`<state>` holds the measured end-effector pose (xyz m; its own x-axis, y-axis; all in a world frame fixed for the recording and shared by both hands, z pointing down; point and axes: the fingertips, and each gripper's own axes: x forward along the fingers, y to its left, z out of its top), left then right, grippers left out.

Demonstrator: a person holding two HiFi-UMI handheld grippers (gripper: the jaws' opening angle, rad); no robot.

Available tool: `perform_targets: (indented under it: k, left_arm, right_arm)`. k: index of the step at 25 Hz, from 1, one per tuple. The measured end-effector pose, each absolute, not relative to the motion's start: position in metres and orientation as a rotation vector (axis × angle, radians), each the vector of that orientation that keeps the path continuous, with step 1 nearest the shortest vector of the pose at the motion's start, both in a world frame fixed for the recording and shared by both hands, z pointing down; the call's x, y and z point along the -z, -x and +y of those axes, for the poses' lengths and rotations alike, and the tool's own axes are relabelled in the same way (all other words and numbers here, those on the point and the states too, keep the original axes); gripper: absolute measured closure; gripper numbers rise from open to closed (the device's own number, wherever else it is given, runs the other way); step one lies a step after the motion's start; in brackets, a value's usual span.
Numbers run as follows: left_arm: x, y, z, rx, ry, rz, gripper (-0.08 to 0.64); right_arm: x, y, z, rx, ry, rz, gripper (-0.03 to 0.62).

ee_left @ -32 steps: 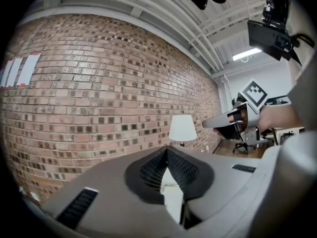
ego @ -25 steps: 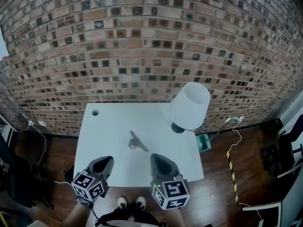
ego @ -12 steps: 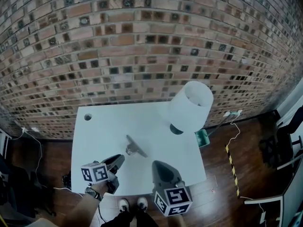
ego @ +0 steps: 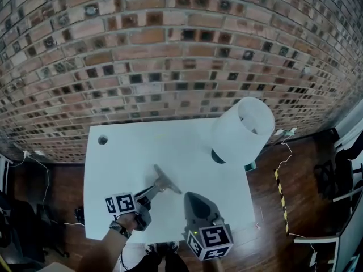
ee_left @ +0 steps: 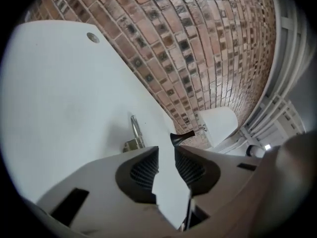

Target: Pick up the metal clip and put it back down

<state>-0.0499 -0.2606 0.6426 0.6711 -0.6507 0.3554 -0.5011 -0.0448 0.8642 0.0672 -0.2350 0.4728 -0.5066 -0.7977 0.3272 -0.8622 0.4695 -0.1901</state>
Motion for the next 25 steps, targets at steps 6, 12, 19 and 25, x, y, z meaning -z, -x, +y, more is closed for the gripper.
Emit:
perform_targets:
  k: [6, 12, 19, 25]
  left_arm:
    - [-0.668, 0.046, -0.271, 0.158, -1.616, -0.917, 0.435]
    - [-0.671, 0.04, -0.28, 0.189, -1.595, -0.892, 0.434]
    - [-0.676, 0.046, -0.28, 0.12, -1.614, -0.936, 0.434]
    - [-0.685, 0.04, -0.285, 0.119, -1.583, -0.92, 0.434]
  right_arm:
    - [-0.491, -0.061, -0.245, -0.536, -1.439, -2.494, 0.597]
    - [-0.5, -0.066, -0.249, -0.559, -1.45, -2.462, 0.597]
    - [-0.508, -0.071, -0.25, -0.584, -1.461, -2.439, 0.597]
    - [-0.514, -0.073, -0.251, -0.596, -1.458, -2.434, 0.597]
